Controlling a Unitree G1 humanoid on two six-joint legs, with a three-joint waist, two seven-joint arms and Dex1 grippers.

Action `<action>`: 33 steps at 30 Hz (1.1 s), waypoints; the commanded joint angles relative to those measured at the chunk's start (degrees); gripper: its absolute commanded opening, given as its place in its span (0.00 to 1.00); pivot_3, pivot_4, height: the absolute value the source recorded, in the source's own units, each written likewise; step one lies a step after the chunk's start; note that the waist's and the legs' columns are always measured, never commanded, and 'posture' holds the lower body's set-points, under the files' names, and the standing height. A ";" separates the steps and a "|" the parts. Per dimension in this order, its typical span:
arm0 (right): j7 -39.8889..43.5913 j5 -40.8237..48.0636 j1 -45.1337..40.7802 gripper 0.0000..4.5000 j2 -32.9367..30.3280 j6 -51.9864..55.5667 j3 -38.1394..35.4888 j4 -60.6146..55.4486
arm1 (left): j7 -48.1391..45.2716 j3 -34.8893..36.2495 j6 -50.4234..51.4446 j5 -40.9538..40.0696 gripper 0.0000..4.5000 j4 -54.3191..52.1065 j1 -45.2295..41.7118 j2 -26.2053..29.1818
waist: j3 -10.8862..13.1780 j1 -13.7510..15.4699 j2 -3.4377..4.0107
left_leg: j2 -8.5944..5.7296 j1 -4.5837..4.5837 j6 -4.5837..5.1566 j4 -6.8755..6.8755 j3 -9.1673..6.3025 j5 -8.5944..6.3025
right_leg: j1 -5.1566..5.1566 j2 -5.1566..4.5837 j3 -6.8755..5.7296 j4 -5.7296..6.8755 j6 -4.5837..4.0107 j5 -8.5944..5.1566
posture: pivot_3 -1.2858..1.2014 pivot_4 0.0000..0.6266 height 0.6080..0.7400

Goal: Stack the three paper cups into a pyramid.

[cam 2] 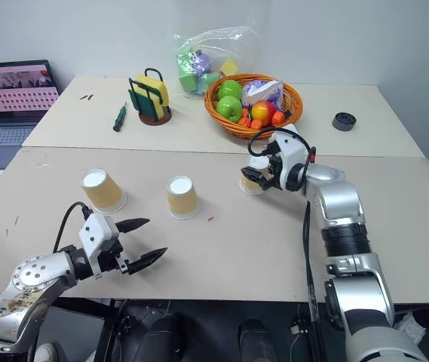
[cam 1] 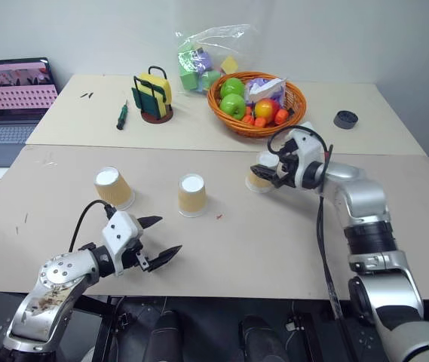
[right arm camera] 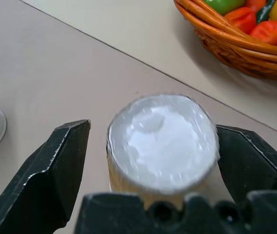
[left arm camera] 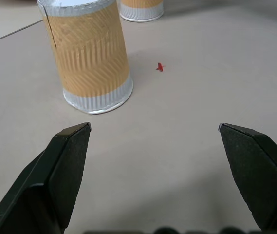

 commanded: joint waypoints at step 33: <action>23.34 6.96 -1.86 0.60 -8.62 3.70 8.01 -20.48 | 0.80 0.43 0.07 -0.27 1.00 -0.18 -2.16 0.01 | 0.03 -0.01 0.03 | 0.01 0.00 0.00 -0.09 0.00 0.00 | -0.03 0.00 -0.02 -0.01 -0.03 -0.02 | 0.52 0.24 0.51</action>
